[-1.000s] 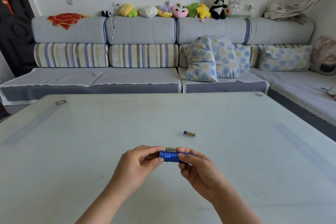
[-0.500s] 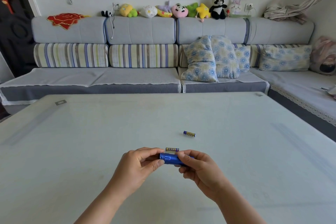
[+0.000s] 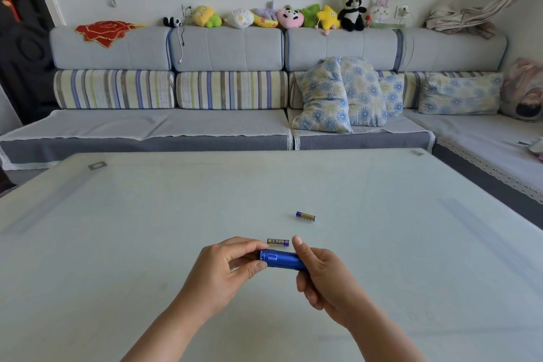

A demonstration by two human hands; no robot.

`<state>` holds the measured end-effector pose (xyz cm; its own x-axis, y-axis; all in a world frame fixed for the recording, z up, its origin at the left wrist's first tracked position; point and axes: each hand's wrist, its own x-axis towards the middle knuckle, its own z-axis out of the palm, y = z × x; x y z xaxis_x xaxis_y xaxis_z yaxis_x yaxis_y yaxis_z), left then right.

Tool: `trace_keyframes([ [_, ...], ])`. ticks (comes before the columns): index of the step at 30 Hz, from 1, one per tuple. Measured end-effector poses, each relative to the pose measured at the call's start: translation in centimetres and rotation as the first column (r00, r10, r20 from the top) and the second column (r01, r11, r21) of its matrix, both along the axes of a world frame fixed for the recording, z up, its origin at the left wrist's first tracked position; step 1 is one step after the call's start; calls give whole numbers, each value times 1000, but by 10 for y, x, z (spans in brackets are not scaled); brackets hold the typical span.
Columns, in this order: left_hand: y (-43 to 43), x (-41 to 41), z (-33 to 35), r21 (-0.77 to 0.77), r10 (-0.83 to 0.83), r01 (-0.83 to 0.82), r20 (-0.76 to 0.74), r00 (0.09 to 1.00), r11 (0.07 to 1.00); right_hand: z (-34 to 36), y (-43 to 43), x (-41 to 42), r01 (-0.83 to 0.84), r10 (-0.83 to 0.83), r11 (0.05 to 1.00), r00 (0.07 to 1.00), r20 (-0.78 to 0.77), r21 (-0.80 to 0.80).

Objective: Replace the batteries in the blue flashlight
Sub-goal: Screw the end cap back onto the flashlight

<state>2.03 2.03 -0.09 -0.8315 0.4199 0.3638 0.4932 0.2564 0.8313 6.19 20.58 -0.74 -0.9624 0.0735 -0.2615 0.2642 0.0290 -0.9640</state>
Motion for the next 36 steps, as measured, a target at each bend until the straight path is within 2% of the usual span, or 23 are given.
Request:
trace_keyframes([
  [4, -1, 0, 0, 19, 4, -4, 4, 1000, 1000, 1, -1, 2, -41, 41, 999, 998, -36, 19],
  [8, -2, -2, 0, 50, 17, -19, 42, 999, 999, 3, -1, 5, -75, 40, 968, 988, -152, -237],
  [10, -1, -2, 0, 62, 16, -19, 55, 998, 998, 2, 1, 4, -106, 55, 958, 980, -194, -265],
  [14, -3, -3, 1, 68, 17, -20, 44, 999, 997, 4, 4, 2, -91, 54, 985, 968, -244, -146],
  [20, -1, -3, 2, 68, -18, 15, 34, 999, 998, 7, -2, 1, -40, 53, 997, 978, -203, 68],
  [22, -3, -4, 3, 70, -12, 10, 30, 999, 997, 6, -3, 2, -55, 65, 997, 975, -214, 53],
  [25, -4, -5, 2, 71, -10, 7, 44, 999, 997, 4, 0, 3, -108, 79, 986, 973, -215, -126],
  [27, -3, -5, 1, 71, -12, 8, 47, 999, 997, 3, 1, 3, -127, 83, 975, 968, -236, -180],
  [30, -2, -4, 1, 102, -12, 7, 48, 999, 995, 7, 0, 3, -104, 77, 990, 963, -259, -92],
  [33, 0, -5, 2, 91, -25, 20, 53, 998, 996, 9, -3, 3, -56, 57, 998, 976, -211, 11],
  [36, 0, -6, 3, 74, -22, 18, 53, 998, 997, 5, -2, 4, -64, 53, 997, 978, -204, -49],
])
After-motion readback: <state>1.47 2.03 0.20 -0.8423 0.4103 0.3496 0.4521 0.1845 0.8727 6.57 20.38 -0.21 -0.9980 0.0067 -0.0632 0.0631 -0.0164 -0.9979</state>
